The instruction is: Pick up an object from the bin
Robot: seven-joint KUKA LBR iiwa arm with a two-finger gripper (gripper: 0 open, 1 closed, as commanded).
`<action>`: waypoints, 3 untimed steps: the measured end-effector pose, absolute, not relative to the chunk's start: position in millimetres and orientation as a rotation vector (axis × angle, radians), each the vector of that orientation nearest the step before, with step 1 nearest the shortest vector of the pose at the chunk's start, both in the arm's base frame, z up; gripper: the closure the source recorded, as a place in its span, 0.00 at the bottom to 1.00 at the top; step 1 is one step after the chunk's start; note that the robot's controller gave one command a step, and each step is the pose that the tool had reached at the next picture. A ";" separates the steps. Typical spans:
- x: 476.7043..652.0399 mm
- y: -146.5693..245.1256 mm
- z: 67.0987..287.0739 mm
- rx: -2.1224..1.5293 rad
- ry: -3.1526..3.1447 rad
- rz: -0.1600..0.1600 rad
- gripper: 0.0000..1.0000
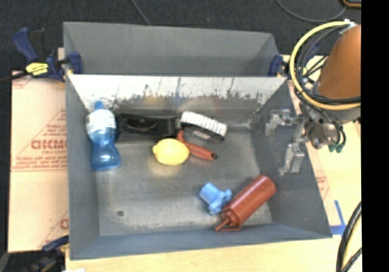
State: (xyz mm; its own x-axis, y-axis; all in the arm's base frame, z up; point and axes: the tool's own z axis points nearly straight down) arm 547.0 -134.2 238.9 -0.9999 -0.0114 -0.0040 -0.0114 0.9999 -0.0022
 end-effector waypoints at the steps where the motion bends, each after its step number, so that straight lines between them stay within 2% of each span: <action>1: 547.0 -134.2 238.9 -0.018 3.137 -0.003 0.00; 2: 533.8 -121.6 230.0 -0.011 3.127 -0.009 0.00; 3: 524.7 -104.9 235.2 -0.078 3.147 0.001 0.00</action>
Offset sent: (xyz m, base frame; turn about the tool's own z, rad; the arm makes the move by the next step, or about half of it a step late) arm -0.0506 0.0565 -0.0379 -0.0242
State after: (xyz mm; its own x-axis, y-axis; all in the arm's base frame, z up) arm 524.7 -104.9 235.2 -0.9988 -0.0493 0.0066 -0.0492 0.9988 0.0011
